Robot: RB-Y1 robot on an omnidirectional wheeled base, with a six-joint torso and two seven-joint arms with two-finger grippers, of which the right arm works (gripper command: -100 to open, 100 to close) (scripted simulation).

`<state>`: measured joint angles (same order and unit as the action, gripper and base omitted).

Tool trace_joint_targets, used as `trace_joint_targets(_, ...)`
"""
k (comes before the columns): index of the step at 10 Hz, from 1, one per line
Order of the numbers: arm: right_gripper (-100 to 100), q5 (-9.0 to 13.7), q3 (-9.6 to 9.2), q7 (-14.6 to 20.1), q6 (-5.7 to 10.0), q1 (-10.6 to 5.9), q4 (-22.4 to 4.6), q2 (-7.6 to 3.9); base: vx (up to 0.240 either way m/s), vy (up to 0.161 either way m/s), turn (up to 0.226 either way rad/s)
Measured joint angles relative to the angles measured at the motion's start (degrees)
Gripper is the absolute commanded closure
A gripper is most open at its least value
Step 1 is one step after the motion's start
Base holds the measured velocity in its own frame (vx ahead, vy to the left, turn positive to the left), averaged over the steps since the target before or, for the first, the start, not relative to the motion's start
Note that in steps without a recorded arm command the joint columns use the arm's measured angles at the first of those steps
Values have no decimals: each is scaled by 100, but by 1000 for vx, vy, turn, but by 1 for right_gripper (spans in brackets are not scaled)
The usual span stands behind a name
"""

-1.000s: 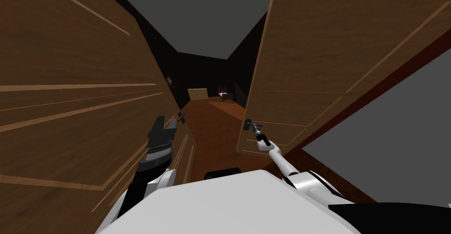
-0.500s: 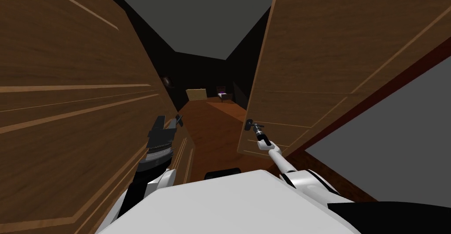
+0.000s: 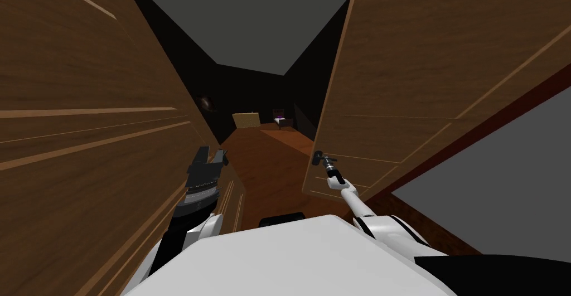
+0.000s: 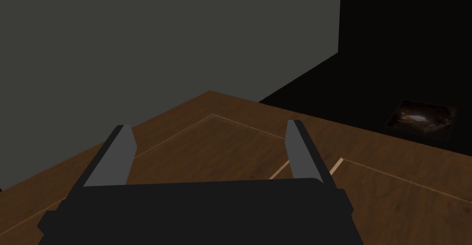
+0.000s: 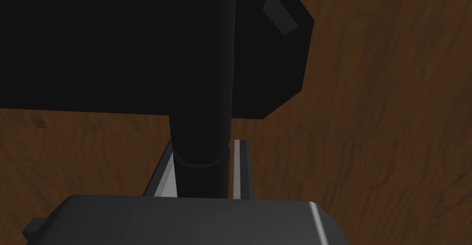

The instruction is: Push the door open

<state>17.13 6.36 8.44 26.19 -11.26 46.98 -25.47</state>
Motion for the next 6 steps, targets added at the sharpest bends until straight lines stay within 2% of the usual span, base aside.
trace_joint_targets(2,100,8,175,-78,-32,-21,-58,34,177,69,-69)
trace_joint_targets(3,100,6,250,-116,-16,-75,-173,55,184,74,-50)
trace_joint_targets(5,100,15,336,-143,-20,-97,-218,36,103,25,-40)
trace_joint_targets(6,100,24,364,-149,-5,-101,-263,35,200,9,-54)
